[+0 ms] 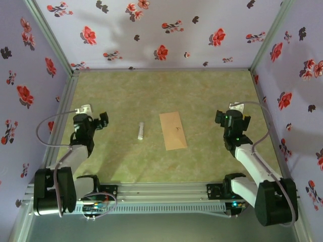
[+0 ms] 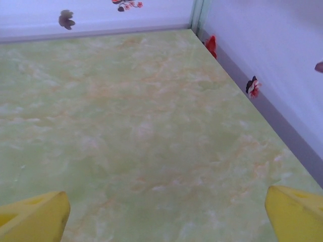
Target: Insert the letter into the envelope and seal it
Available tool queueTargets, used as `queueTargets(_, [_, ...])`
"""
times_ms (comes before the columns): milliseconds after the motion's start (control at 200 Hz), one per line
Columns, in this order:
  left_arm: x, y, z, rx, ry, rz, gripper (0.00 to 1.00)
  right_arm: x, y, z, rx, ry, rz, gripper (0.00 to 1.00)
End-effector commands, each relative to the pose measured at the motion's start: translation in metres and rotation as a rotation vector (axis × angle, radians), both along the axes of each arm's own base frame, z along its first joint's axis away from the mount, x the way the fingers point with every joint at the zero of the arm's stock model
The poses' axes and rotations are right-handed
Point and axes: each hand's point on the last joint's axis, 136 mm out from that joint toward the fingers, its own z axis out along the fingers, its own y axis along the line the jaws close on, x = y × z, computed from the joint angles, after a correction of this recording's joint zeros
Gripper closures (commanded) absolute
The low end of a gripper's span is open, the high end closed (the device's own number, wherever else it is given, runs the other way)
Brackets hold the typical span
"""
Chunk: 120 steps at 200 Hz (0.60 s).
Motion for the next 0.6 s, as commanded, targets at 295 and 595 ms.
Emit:
queueTargets(295, [0.027, 0.007, 0.003, 0.045, -0.137, -0.022, 0.00, 0.034, -0.009, -0.012, 0.085, -0.173, 0.031, 0.01])
queueTargets(595, [0.035, 0.003, -0.020, 0.042, -0.122, -0.046, 0.00, 0.050, 0.003, -0.041, 0.114, -0.154, 0.102, 0.01])
